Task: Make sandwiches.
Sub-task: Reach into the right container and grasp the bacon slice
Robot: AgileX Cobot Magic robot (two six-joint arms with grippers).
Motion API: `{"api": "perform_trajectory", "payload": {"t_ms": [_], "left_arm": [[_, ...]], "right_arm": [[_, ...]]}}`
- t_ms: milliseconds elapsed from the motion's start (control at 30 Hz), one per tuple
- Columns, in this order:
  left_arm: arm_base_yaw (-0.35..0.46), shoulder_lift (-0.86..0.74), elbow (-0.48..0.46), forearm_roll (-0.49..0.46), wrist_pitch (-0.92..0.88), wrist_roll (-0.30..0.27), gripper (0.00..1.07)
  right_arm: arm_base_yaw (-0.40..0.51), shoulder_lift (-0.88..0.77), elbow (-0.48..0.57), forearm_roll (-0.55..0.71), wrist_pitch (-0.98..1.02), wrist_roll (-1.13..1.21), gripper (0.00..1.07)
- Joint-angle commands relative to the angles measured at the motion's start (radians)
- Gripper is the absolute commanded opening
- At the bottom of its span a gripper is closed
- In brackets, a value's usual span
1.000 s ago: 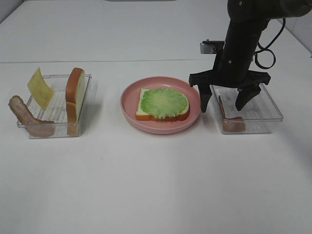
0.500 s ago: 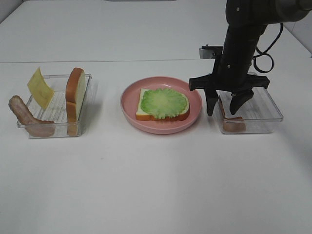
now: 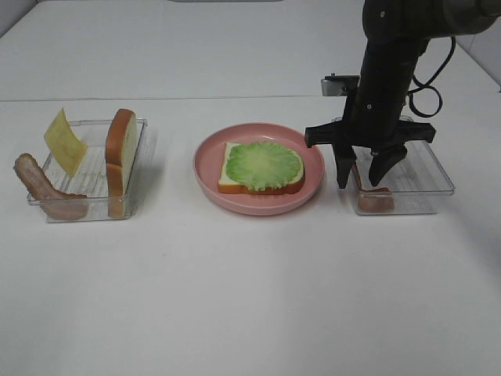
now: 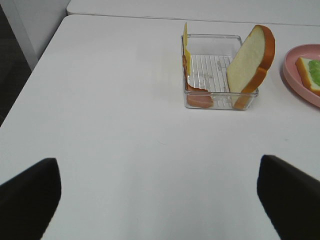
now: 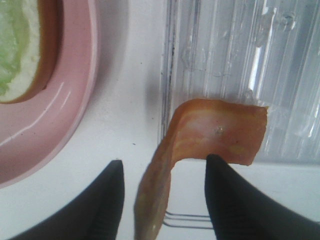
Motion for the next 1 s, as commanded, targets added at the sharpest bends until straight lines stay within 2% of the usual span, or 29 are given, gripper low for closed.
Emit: {"api": "perform_trajectory", "payload": {"t_ms": [33, 233, 300, 333, 400, 433, 500, 1000], "left_arm": [[0.002, -0.016, 0.005, -0.003, -0.014, 0.0, 1.02], [0.002, -0.016, 0.005, -0.003, -0.014, 0.0, 1.02], [0.002, -0.016, 0.005, -0.003, -0.014, 0.0, 1.02], [0.002, -0.016, 0.005, -0.003, -0.014, 0.0, 1.02], [0.002, -0.016, 0.005, -0.003, -0.014, 0.0, 1.02], [0.002, -0.016, 0.005, -0.003, -0.014, 0.0, 1.02], [0.002, -0.016, 0.005, -0.003, -0.014, 0.0, 1.02], [0.002, -0.016, 0.005, -0.003, -0.014, 0.0, 1.02]], "right_arm": [[-0.004, -0.016, 0.005, -0.006, -0.006, 0.002, 0.49], [-0.004, -0.019, 0.003, -0.012, -0.015, 0.002, 0.43], [-0.004, -0.019, 0.003, -0.012, -0.015, 0.002, 0.34], [-0.004, -0.019, 0.003, -0.012, -0.015, 0.002, 0.34], [-0.004, -0.019, 0.003, -0.012, -0.015, 0.002, 0.23], [-0.004, -0.019, 0.003, -0.012, -0.015, 0.002, 0.23], [-0.004, -0.019, 0.003, -0.012, -0.017, 0.002, 0.15], [-0.004, -0.019, 0.003, -0.012, -0.018, 0.002, 0.13]]}}
